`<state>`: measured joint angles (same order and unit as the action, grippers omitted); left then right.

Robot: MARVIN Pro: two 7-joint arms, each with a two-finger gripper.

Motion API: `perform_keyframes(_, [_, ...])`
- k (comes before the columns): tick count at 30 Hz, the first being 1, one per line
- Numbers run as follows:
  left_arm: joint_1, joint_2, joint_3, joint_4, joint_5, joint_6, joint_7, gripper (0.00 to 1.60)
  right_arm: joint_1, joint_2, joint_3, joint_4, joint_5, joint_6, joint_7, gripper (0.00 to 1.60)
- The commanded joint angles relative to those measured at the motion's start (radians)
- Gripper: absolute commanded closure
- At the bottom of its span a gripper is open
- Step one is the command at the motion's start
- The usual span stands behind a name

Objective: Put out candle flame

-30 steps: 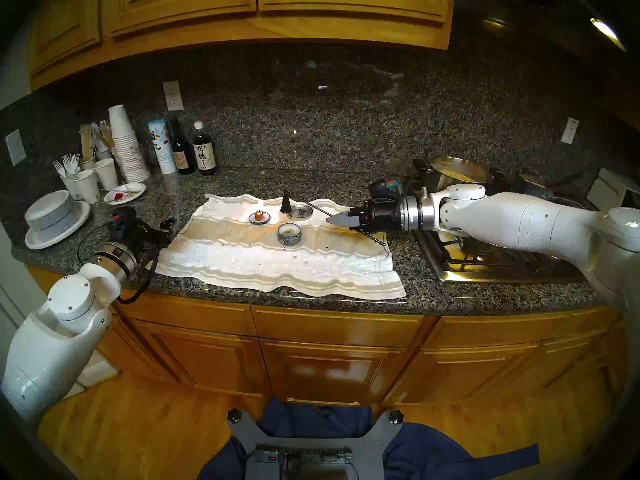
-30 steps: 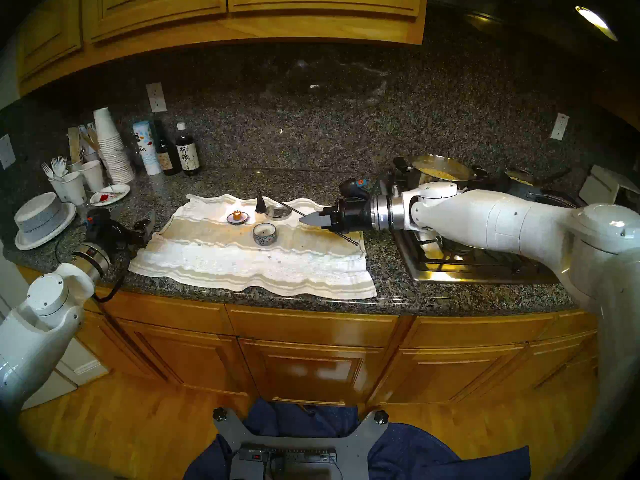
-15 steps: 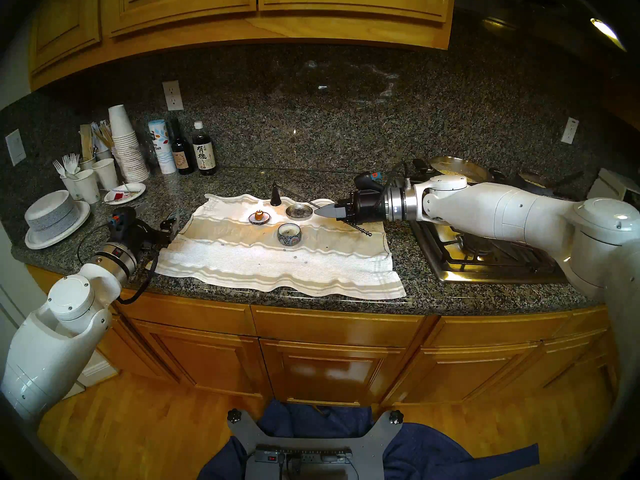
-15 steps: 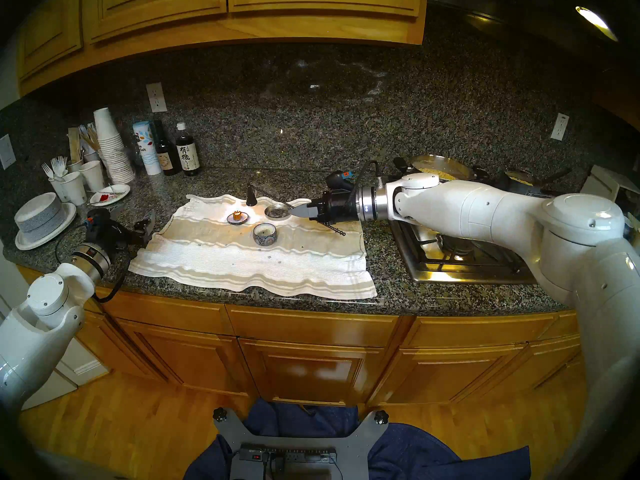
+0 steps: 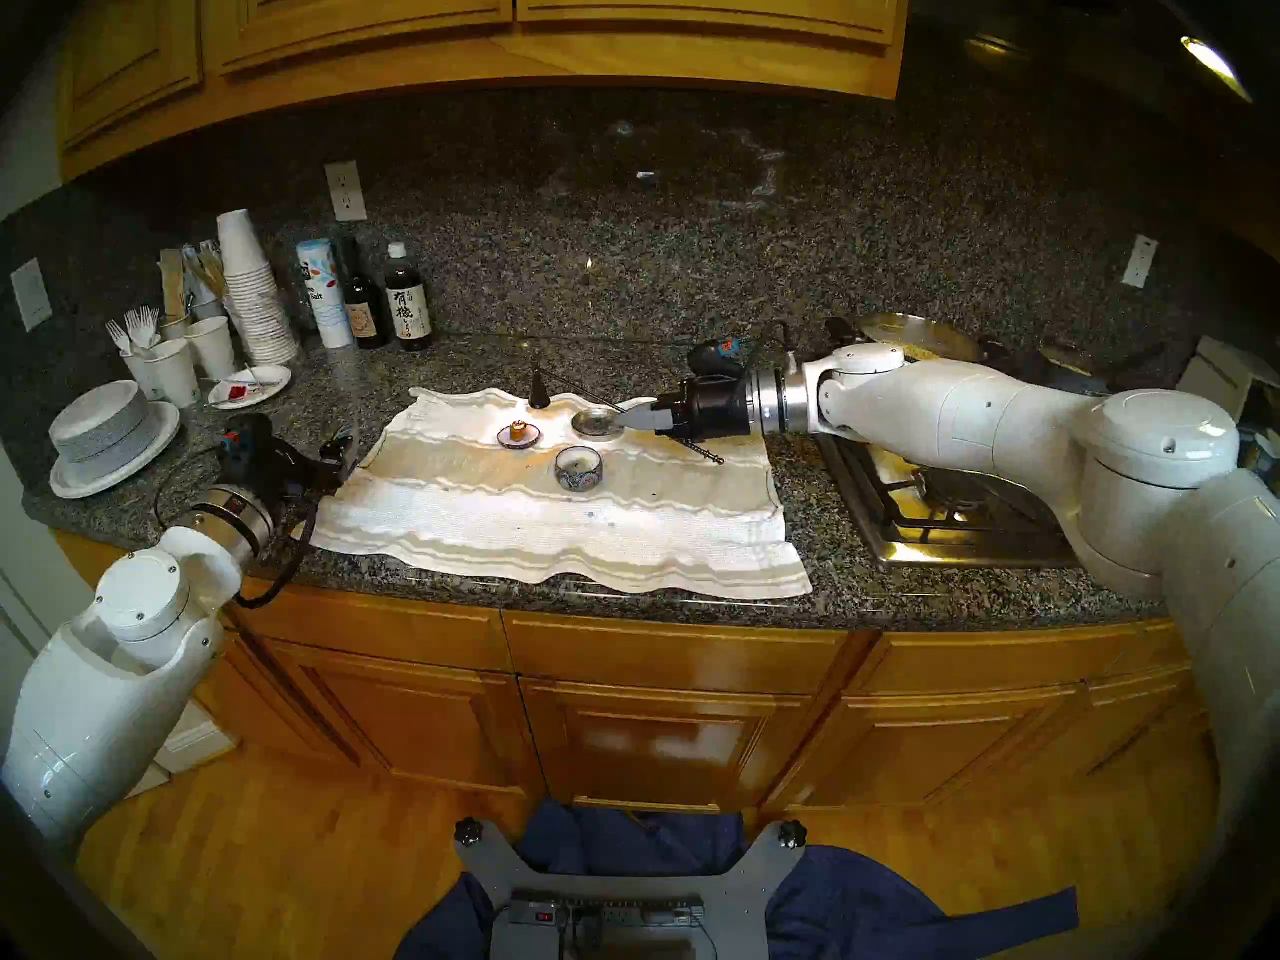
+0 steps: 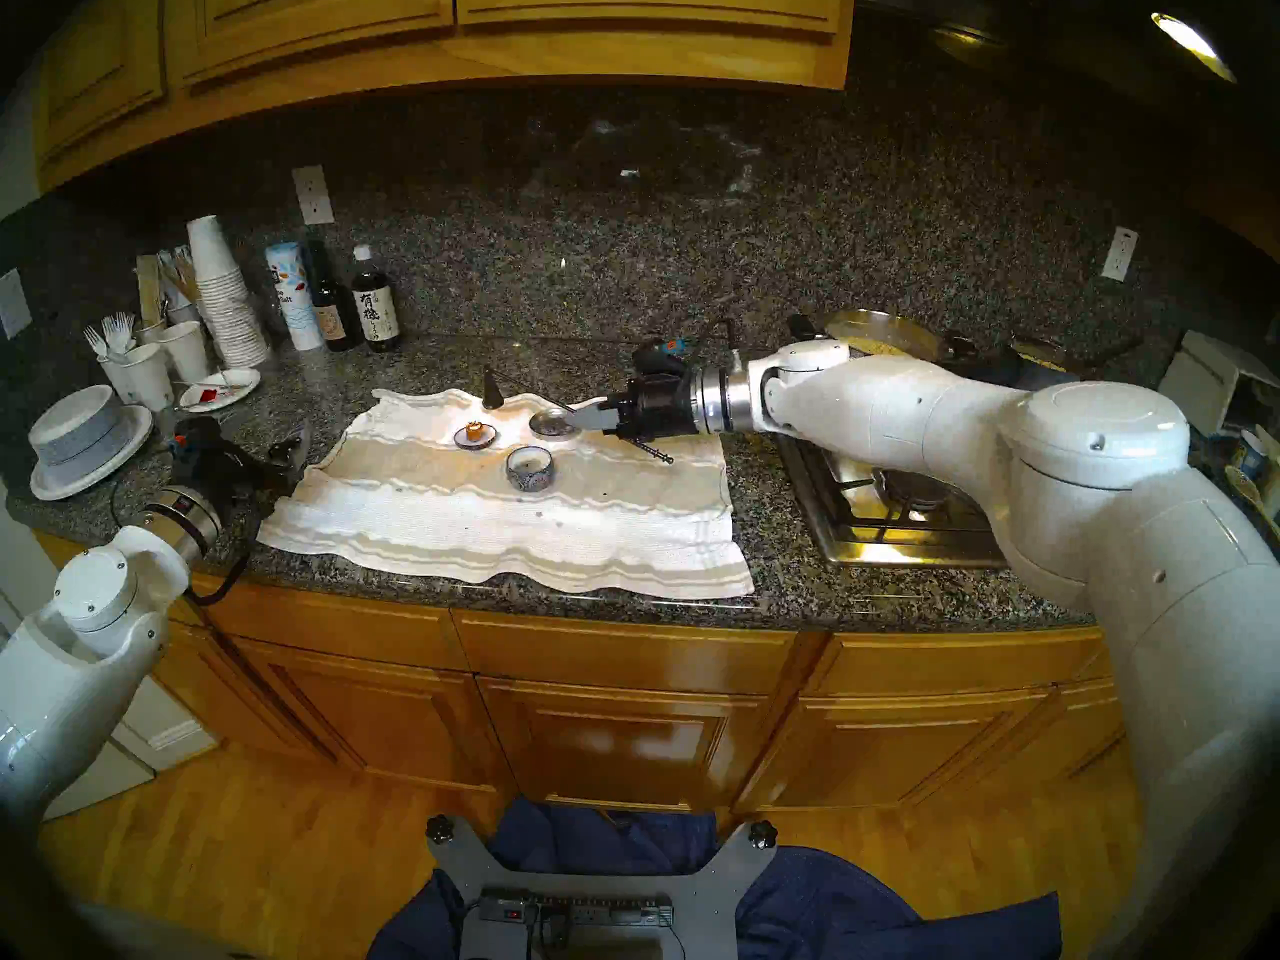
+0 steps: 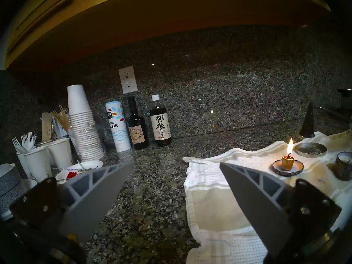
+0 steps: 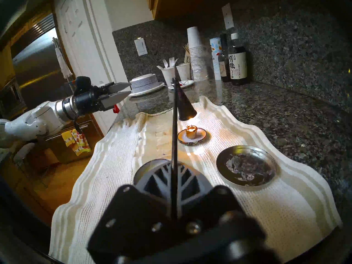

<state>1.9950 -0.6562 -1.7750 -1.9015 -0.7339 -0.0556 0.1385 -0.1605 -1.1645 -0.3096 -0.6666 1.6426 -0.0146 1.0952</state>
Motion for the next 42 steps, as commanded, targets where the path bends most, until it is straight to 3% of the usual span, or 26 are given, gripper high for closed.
perform_keyframes(1, [-0.020,0.007,-0.023,-0.016,0.001,-0.012,0.002,0.00,0.008,-0.094,0.025,0.110,0.017,0.010,0.053,1.60])
perform_keyframes(24, [-0.020,0.007,-0.023,-0.016,0.001,-0.012,0.002,0.00,-0.031,-0.258,0.033,0.384,0.018,0.038,0.168,1.60])
perform_keyframes(42, [-0.020,0.007,-0.023,-0.016,0.001,-0.012,0.002,0.00,-0.061,-0.310,0.024,0.496,0.009,0.070,0.208,1.60])
